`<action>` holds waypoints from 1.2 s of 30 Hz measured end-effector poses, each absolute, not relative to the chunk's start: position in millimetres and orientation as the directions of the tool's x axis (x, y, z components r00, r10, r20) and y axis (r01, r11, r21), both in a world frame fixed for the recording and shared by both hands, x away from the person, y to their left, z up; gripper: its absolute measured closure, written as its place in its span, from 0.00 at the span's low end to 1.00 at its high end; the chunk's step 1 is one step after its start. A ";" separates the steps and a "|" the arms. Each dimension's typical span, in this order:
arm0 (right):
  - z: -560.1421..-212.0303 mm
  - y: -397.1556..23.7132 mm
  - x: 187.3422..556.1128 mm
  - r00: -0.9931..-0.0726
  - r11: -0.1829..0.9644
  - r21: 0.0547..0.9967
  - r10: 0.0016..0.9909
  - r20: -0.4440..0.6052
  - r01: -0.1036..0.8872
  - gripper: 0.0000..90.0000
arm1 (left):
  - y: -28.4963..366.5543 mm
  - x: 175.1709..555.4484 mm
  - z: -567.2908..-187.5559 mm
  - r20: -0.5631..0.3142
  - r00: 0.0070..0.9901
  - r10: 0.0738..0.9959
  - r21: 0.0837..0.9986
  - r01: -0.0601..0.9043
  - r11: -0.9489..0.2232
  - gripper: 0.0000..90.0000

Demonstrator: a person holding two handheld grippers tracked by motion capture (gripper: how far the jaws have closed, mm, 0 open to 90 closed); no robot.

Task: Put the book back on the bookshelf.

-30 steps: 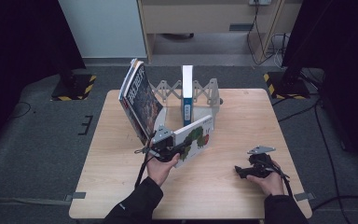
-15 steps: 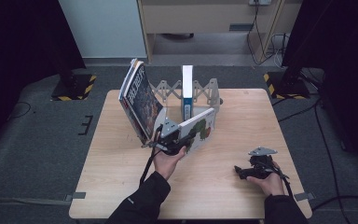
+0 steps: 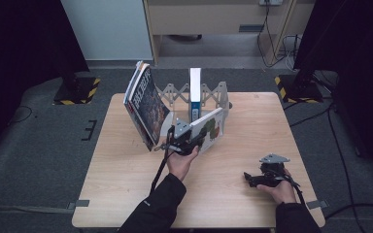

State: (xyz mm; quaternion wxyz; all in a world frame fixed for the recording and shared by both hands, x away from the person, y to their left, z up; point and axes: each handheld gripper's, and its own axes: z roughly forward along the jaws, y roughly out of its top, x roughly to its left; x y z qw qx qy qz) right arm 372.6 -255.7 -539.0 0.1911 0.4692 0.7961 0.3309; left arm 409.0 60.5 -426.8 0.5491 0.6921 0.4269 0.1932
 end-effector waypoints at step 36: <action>-539.0 -255.7 372.6 -0.487 0.341 0.706 0.874 0.006 0.621 0.02 | 20.3 448.7 -457.6 -0.141 0.463 0.875 0.941 0.338 -0.027 0.83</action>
